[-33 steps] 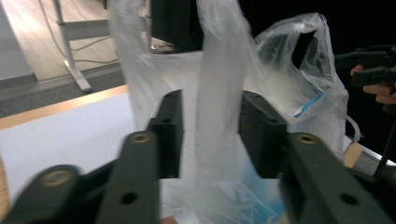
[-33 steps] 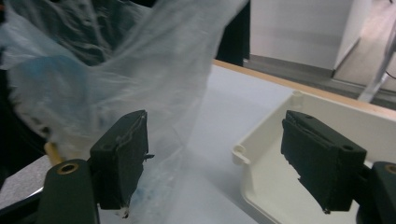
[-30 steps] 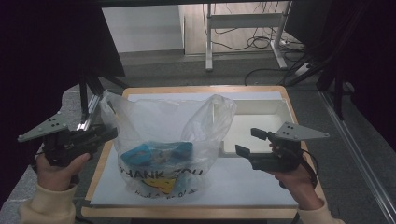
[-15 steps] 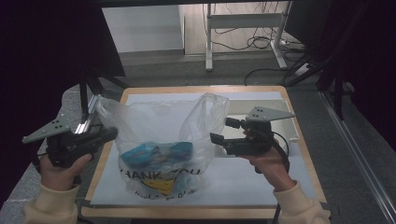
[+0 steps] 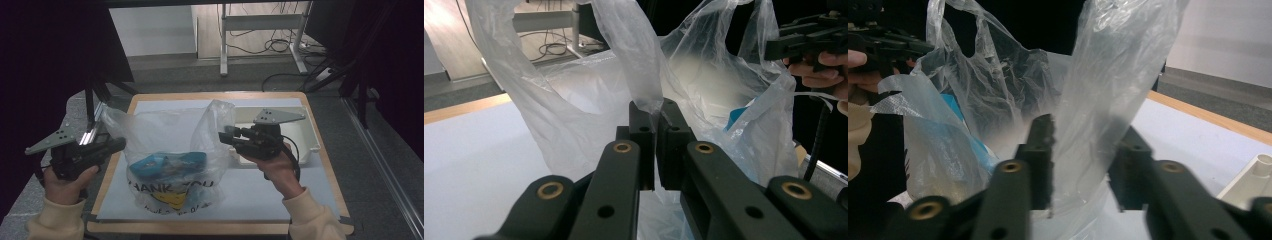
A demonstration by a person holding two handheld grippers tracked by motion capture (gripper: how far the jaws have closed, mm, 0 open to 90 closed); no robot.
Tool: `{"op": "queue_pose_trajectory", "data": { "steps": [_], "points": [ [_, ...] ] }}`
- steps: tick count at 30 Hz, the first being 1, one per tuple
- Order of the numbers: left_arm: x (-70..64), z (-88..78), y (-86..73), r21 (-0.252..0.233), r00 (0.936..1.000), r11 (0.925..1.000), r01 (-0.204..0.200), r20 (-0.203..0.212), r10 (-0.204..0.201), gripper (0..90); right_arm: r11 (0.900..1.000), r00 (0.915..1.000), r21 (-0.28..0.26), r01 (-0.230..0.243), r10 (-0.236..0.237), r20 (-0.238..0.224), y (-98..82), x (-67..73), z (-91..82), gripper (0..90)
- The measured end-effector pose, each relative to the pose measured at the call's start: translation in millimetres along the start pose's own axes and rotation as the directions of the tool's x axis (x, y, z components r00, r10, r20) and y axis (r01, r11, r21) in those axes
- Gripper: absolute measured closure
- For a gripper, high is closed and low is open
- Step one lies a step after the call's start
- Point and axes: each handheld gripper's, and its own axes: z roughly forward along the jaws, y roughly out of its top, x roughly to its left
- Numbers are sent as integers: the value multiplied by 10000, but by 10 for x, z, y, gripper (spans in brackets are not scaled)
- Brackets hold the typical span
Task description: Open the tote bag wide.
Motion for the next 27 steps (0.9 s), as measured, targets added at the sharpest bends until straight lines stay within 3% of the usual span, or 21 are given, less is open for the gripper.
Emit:
{"op": "queue_pose_trajectory", "data": {
  "steps": [7, 21, 27],
  "points": [
    [11, -22, -31, -22, 10000, 10000, 60, -18, -60, 876, 9990, 9987, 113, 438, -441, 254, 14, 33, -8, 851],
    [1, -195, -169, -252, 9997, 9994, 252, 85, -250, 878, 9958, 9957, -113, 913, -910, 194, -42, 203, -166, 862],
    [-47, -257, -246, -315, 9994, 9991, 274, 217, -267, 879, 9957, 9958, 169, 908, -910, 108, -148, 222, -190, 868]
  ]
}}
